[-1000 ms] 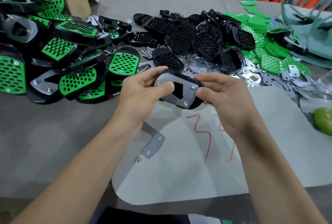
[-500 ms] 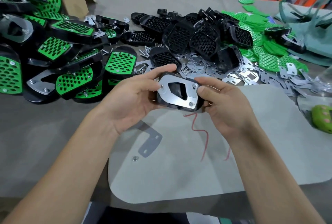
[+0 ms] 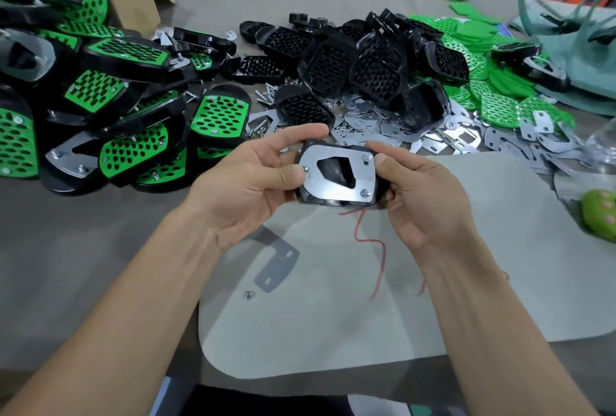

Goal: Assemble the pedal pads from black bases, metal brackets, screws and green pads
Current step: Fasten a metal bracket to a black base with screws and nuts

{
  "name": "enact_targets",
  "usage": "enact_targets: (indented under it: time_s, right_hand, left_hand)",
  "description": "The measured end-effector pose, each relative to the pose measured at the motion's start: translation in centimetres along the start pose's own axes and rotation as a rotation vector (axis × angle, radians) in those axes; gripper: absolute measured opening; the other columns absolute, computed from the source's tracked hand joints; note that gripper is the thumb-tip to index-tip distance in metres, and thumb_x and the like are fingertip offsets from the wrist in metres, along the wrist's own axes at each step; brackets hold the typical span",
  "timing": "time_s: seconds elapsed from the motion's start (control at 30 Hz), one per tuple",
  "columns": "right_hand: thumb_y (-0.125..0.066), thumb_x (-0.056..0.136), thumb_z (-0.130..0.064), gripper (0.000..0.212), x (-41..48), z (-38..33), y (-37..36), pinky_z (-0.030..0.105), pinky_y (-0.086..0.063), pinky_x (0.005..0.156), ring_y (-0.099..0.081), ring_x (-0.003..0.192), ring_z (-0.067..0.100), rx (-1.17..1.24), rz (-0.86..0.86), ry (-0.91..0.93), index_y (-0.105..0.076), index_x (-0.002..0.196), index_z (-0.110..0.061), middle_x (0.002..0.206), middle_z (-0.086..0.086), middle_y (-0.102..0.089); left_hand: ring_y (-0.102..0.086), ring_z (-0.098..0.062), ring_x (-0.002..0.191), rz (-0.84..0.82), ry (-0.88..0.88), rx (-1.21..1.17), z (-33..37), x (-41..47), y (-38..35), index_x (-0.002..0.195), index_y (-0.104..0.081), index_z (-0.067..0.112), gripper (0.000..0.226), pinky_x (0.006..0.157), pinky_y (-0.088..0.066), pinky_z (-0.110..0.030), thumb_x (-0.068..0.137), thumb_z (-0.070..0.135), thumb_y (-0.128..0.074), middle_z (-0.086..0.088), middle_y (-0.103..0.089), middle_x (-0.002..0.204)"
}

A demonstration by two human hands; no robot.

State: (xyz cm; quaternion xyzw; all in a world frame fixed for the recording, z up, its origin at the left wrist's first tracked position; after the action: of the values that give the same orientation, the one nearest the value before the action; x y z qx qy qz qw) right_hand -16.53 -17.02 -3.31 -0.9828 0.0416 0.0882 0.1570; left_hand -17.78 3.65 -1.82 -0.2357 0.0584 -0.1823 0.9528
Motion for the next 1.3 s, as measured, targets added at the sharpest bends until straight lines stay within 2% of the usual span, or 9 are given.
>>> enact_targets:
  time_s: [0.07,0.33,0.5,0.7,0.87,0.97,1.03,1.13,1.3]
  right_hand:
    - [-0.065,0.092,-0.002,0.023,0.0,0.1,0.0,0.027,-0.039,0.068,-0.047,0.084,0.026,0.01,-0.001,0.003,-0.083,0.088,-0.016,0.091,0.008,-0.075]
    - [-0.063,0.091,0.0,0.019,-0.6,0.0,0.0,0.021,-0.049,0.053,-0.064,0.063,0.011,0.119,-0.031,0.009,-0.078,0.095,-0.011,0.086,0.006,-0.076]
    - [-0.072,0.071,-0.016,0.024,-0.6,0.1,0.1,0.041,-0.052,0.078,-0.067,0.088,0.024,0.109,-0.043,-0.02,-0.08,0.093,-0.013,0.102,0.012,-0.076]
    - [-0.069,0.073,-0.017,0.023,-0.7,0.0,0.3,0.055,-0.053,0.089,-0.07,0.09,0.026,0.116,-0.066,-0.026,-0.079,0.093,-0.013,0.101,0.012,-0.076]
    - [-0.07,0.074,-0.018,0.017,-1.0,0.2,0.2,0.032,-0.06,0.063,-0.072,0.079,0.019,0.122,-0.107,-0.021,-0.081,0.086,-0.016,0.091,0.007,-0.077]
    - [-0.068,0.085,-0.011,0.016,-0.7,0.3,0.1,0.03,-0.06,0.067,-0.071,0.076,0.017,0.093,-0.08,-0.011,-0.082,0.083,-0.017,0.086,0.006,-0.077]
    - [-0.065,0.091,-0.003,0.021,-0.7,0.4,-0.2,0.03,-0.06,0.066,-0.07,0.074,0.017,0.071,-0.045,0.02,-0.082,0.083,-0.015,0.085,0.007,-0.077]
    - [-0.067,0.09,0.003,0.017,-0.7,0.5,-0.6,0.029,-0.058,0.064,-0.069,0.074,0.019,0.008,-0.009,0.098,-0.079,0.091,-0.01,0.087,0.011,-0.077]
    - [-0.07,0.087,0.005,0.018,-1.2,0.3,-0.7,0.028,-0.058,0.066,-0.071,0.072,0.02,-0.043,-0.026,0.178,-0.079,0.089,-0.01,0.085,0.013,-0.078]
  left_hand:
    - [-0.072,-0.022,0.101,-0.041,0.013,-0.019,0.0,0.0,0.1,0.13,-0.065,0.014,0.052,0.081,-0.06,-0.032,0.08,0.0,-0.066,-0.009,-0.074,0.114]
    - [-0.067,-0.026,0.117,-0.117,0.088,-0.09,0.1,0.0,0.5,0.128,-0.072,0.025,0.044,0.088,-0.059,-0.045,0.087,0.011,-0.062,-0.005,-0.069,0.128]
    - [-0.062,-0.03,0.126,-0.19,0.063,-0.126,0.2,-0.2,0.3,0.135,-0.066,0.021,0.051,0.091,-0.058,-0.047,0.086,0.011,-0.07,-0.009,-0.064,0.137]
    - [-0.055,-0.031,0.133,-0.223,0.072,-0.099,0.1,-0.3,0.0,0.148,-0.052,0.019,0.076,0.099,-0.054,-0.048,0.078,0.012,-0.079,-0.01,-0.056,0.147]
    - [-0.057,-0.029,0.131,-0.251,0.054,-0.034,-0.1,-0.3,-0.2,0.15,-0.047,0.019,0.092,0.103,-0.051,-0.043,0.068,0.005,-0.085,-0.008,-0.058,0.145]
    - [-0.066,-0.023,0.119,-0.216,0.005,-0.015,-0.2,-0.3,0.1,0.144,-0.053,0.022,0.094,0.097,-0.055,-0.037,0.06,-0.004,-0.087,-0.007,-0.067,0.134]
    - [-0.068,-0.019,0.112,-0.128,-0.014,0.07,-0.7,-0.1,0.1,0.141,-0.055,0.019,0.095,0.092,-0.055,-0.035,0.056,-0.02,-0.071,-0.006,-0.071,0.127]
    - [-0.063,-0.016,0.125,-0.017,-0.016,0.254,-0.9,0.2,0.1,0.14,-0.055,0.012,0.096,0.101,-0.051,-0.038,0.055,-0.028,-0.04,-0.004,-0.069,0.132]
    - [-0.056,-0.018,0.134,-0.041,0.01,0.217,-0.2,0.0,-0.1,0.138,-0.06,0.018,0.08,0.111,-0.047,-0.04,0.067,-0.016,-0.046,-0.002,-0.064,0.14]
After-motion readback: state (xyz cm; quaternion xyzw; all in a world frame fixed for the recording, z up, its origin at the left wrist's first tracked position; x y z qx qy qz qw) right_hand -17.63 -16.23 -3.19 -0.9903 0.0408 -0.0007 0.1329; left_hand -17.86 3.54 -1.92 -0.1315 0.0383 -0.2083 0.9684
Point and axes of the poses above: each hand's wrist, its own x-axis towards the middle knuckle, its own y-axis out of the back of the hand, z = x × y, the point moved 1 cm from there along x, towards the middle knuckle
